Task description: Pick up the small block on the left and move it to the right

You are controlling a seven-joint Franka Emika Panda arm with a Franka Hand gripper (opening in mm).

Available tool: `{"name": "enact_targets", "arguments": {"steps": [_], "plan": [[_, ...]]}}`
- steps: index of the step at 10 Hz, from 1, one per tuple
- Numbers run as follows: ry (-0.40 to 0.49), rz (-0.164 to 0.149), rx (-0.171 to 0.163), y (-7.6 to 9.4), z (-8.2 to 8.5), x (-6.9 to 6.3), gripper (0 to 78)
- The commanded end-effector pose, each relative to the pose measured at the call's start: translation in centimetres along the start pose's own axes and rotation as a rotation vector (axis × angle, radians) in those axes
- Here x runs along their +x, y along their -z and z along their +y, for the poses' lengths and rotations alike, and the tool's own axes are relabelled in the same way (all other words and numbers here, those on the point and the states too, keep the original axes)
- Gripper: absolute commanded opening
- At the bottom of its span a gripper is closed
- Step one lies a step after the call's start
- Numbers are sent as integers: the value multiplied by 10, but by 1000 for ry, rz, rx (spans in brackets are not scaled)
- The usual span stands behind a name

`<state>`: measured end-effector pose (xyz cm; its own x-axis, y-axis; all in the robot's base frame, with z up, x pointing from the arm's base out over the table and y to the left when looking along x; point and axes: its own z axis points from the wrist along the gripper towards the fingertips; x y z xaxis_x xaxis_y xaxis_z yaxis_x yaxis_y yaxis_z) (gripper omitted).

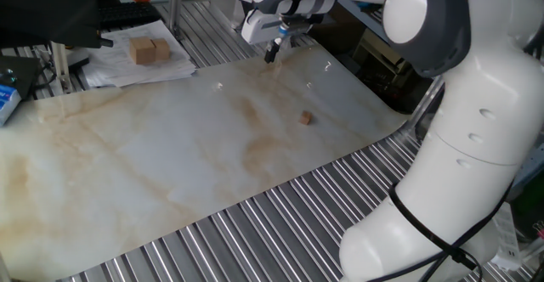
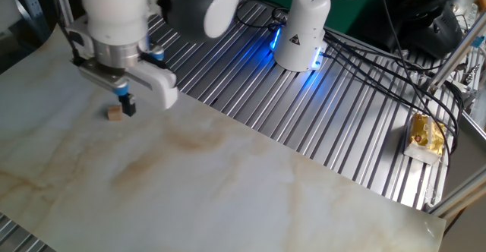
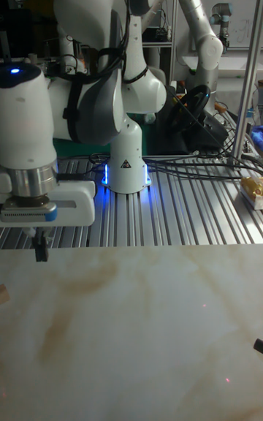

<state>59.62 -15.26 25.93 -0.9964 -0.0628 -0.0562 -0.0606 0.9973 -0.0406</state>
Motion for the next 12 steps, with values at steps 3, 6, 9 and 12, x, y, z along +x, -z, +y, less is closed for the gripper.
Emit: {"name": "enact_targets", "arguments": {"steps": [3, 6, 9, 12], "plan": [[-17, -14, 3, 0, 7, 5, 0], [-42, -15, 10, -1, 7, 5, 0], [-39, -14, 31, -3, 8, 5, 0], [-47, -8, 25, -3, 8, 5, 0]]}}
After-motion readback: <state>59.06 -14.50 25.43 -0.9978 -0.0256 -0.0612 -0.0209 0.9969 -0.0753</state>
